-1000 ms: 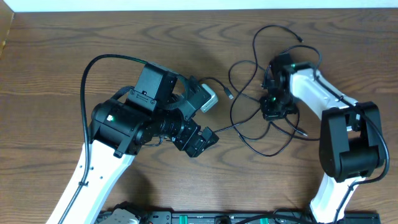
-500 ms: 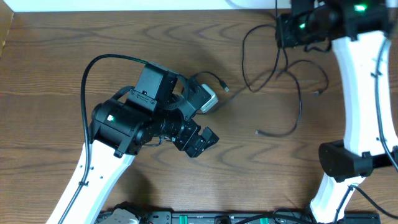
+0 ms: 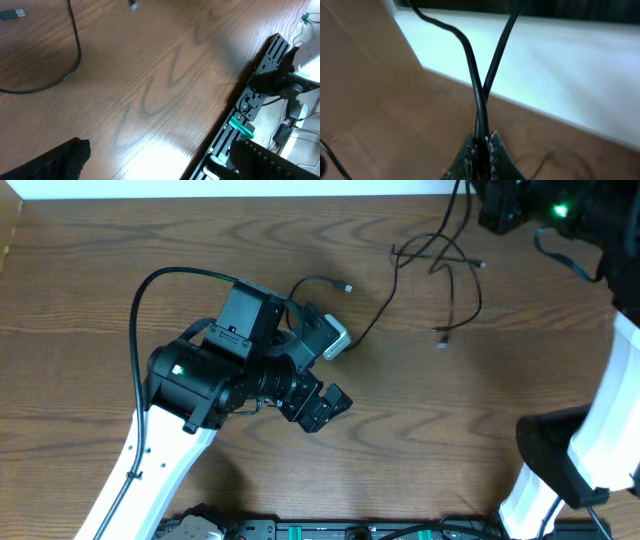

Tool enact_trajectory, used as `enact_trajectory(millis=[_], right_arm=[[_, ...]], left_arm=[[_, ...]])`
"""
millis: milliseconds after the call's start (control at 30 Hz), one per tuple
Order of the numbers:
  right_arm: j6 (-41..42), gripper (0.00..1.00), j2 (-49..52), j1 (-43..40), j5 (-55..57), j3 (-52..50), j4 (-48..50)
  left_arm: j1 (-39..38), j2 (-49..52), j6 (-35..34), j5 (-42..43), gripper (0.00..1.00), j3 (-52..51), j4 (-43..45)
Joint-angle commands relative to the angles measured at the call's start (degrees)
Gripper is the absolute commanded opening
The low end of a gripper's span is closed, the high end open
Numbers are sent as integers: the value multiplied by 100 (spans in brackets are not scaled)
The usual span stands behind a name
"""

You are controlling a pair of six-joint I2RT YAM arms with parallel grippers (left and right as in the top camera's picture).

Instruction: Untangle cables

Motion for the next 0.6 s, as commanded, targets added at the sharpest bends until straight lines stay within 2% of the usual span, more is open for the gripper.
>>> enact_trajectory(millis=[0,133,233,400,567], right_arm=[[-118,1,-540,-55,61,131,514],[-175,1,-999,-179,551,131,1211],[-247,1,-1482,-391,732,131,2170],[-247,1,-1764,-664,1659,131,2378],[-247,1,-1777,-992,2068,92,2363]], left_arm=[[-9,2,-50,-37,95,-9,-4],[-9,2,-50,-37,95,-9,-4],[-9,2,-50,-37,95,-15,-7],[-9,2,-50,-37,95,-142,-4],[-9,2,-50,-35,95,-214,-7]])
